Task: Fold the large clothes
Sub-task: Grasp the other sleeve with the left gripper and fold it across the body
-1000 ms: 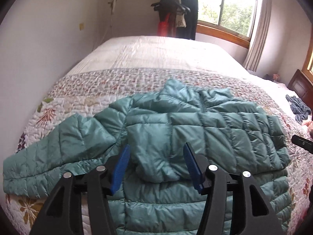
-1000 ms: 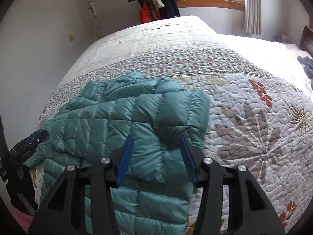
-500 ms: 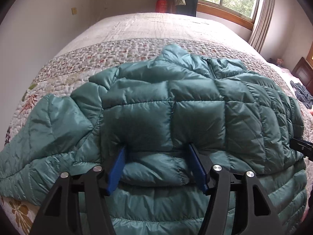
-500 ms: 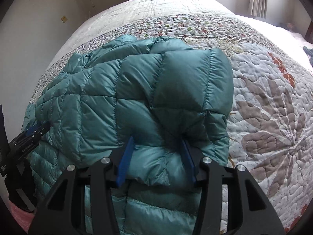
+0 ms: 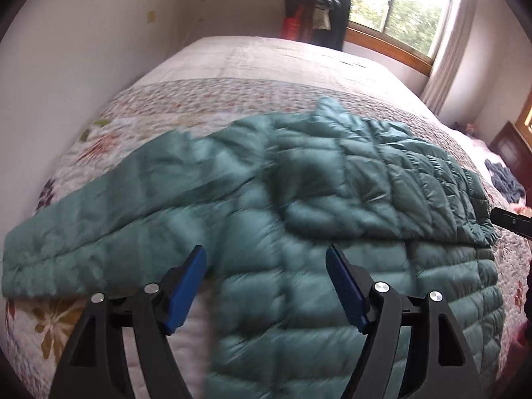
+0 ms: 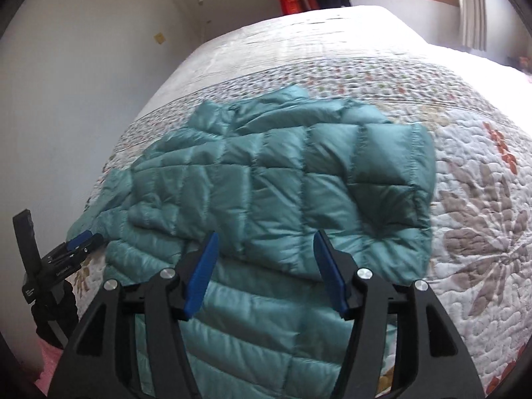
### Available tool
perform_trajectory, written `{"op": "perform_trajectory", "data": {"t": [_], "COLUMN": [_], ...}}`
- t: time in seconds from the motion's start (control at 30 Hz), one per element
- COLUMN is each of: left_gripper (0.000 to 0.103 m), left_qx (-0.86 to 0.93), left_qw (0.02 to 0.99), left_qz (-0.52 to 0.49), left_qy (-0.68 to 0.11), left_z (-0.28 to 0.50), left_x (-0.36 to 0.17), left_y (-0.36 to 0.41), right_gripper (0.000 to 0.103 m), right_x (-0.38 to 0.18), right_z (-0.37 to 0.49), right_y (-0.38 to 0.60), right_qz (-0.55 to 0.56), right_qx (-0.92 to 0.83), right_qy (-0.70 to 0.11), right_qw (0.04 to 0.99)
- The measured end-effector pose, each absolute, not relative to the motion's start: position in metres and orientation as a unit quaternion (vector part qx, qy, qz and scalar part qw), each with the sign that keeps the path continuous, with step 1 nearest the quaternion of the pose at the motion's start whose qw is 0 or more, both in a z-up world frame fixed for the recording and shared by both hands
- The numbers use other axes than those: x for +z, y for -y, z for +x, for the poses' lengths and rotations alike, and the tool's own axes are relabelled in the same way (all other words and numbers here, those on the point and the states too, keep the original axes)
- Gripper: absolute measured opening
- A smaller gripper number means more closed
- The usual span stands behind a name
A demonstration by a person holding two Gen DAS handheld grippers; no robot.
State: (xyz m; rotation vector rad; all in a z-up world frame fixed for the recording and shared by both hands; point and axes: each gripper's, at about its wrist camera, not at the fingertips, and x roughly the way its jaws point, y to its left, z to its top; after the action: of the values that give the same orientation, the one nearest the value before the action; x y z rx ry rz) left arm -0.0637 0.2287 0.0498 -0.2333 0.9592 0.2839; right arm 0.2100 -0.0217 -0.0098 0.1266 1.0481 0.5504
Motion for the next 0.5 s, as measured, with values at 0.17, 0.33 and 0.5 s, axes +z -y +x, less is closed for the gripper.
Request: {"op": "perform_trajectory", "data": {"t": [0.17, 0.33, 0.5], "left_gripper": [0.075, 0.075, 0.074], "left_qx": [0.192, 0.253, 0.298], "left_qw": [0.842, 0.813, 0.791], "left_qz": [-0.198, -0.269, -0.36], "left_qy": [-0.463, -0.45, -0.395], "left_z": [-0.13, -0.18, -0.212], "left_x": [0.035, 0.017, 0.005], "left_y": [-0.295, -0.352, -0.411], "right_gripper": [0.059, 0.059, 0.059], "right_x": [-0.013, -0.021, -0.028], "right_z": [0.208, 0.212, 0.215], "right_y": [0.012, 0.016, 0.018], "right_qz": [0.05, 0.05, 0.048], "right_qx": [0.257, 0.242, 0.236], "right_qy": [-0.498, -0.501, -0.505], "right_qw": [0.826, 0.829, 0.829]}}
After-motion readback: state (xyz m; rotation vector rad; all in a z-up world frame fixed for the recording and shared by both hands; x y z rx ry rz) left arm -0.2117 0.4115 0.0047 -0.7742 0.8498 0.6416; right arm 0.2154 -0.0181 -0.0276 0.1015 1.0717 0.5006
